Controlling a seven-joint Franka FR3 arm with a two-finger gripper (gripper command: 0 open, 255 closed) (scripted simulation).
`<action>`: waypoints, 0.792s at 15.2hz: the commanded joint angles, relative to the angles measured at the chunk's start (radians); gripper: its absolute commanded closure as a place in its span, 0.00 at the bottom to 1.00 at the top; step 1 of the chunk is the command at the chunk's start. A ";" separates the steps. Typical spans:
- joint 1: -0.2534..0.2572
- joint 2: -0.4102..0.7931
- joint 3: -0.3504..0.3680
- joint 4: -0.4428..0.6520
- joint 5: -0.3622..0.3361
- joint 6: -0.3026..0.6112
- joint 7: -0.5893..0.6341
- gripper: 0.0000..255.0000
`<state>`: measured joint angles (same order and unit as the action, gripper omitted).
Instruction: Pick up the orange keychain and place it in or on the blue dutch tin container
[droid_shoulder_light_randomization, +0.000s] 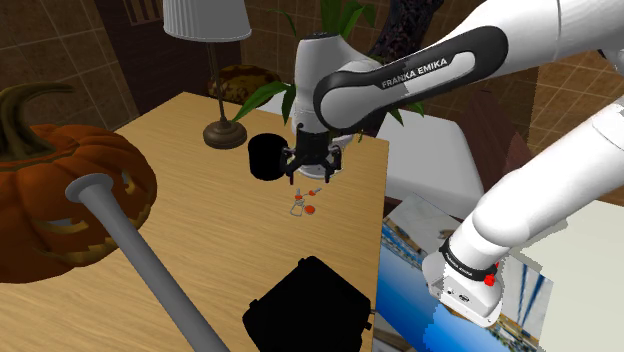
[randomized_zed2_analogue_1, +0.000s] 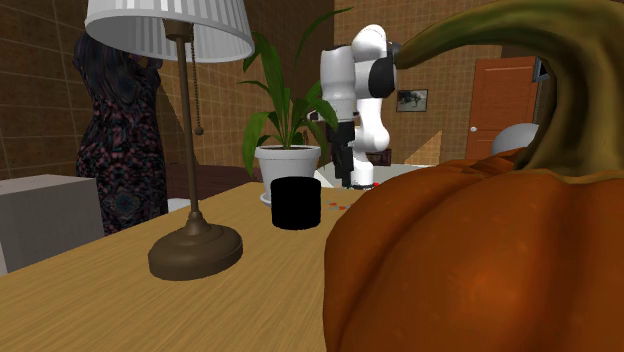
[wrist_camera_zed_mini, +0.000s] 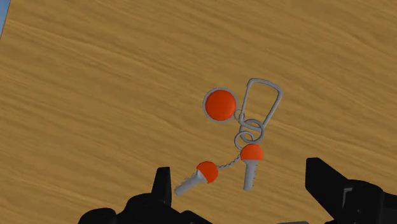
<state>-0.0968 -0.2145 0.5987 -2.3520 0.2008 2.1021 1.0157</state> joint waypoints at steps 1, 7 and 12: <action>-0.018 0.100 0.038 0.039 -0.060 0.052 0.104 0.00; -0.015 0.152 0.047 0.007 -0.090 0.128 0.132 0.00; -0.015 0.176 0.050 -0.009 -0.105 0.165 0.145 0.00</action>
<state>-0.1116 -0.0404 0.6481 -2.3610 0.0970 2.2647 1.1583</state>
